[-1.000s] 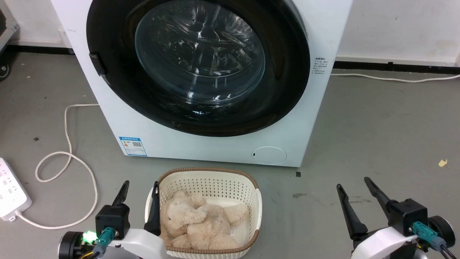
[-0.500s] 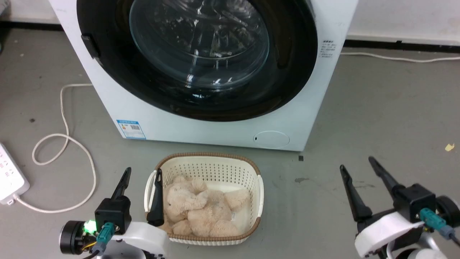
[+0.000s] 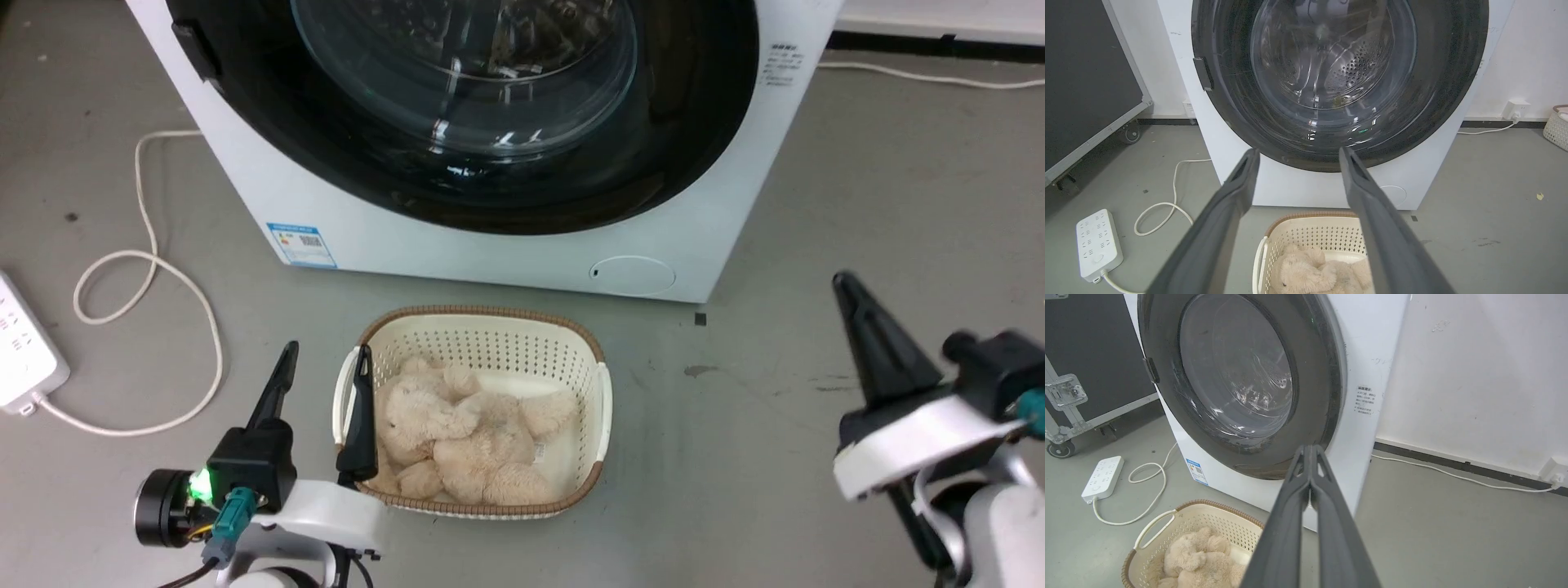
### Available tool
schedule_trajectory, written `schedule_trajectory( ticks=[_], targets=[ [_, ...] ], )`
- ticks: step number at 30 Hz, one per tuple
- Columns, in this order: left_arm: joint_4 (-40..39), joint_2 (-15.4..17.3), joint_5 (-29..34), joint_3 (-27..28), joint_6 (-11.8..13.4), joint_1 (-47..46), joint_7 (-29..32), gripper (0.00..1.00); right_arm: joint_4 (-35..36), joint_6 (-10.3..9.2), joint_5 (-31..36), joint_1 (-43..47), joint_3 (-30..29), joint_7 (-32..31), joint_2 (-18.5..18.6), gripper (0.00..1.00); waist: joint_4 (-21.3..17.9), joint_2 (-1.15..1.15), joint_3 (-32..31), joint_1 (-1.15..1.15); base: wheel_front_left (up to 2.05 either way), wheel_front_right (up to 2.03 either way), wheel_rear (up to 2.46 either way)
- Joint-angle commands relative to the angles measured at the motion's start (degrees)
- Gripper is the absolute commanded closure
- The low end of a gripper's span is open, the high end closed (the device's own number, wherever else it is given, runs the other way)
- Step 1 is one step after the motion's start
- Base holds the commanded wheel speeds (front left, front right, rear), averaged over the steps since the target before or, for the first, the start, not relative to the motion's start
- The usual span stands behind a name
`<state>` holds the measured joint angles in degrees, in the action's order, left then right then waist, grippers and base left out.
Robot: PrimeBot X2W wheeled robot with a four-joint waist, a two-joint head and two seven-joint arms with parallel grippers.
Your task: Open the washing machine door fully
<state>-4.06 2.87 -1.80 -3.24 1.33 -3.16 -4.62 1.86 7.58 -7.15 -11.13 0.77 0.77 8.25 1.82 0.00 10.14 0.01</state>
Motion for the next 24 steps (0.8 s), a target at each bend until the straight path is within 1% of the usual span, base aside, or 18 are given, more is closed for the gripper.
schedule_trajectory(
  ticks=[1, 10, 15, 24],
  targets=[
    [-0.7, 0.0, -0.4, -0.4, 0.3, -1.2, -0.6, 0.0, -0.1, -0.03, -1.8, -2.0, -0.5, -0.4, 0.6, 1.0, 0.3, 0.0, 0.7, -0.01, 0.0, 0.0, 0.0],
    [-1.7, 0.0, -0.7, -1.3, 0.6, -2.4, -1.7, 0.0, -3.7, -0.04, -12.3, -11.0, -4.8, -4.9, -0.4, 1.0, 1.0, 0.0, 3.3, -0.01, 0.0, 0.0, 0.0],
    [-2.3, 0.0, -0.8, -1.7, 0.7, -2.9, -2.3, 0.0, -8.0, -0.04, -18.2, -17.0, -8.1, -8.9, -1.9, 1.0, 1.4, 0.0, 4.6, -0.01, 0.0, 0.0, 0.0],
    [-3.4, 0.0, -1.2, -2.5, 1.0, -3.8, -3.4, 0.0, -17.0, -0.05, -24.3, -28.5, -13.5, -15.6, -3.5, 1.0, 2.5, 0.0, 7.3, -0.01, 0.0, 0.0, 0.0]
  ],
)
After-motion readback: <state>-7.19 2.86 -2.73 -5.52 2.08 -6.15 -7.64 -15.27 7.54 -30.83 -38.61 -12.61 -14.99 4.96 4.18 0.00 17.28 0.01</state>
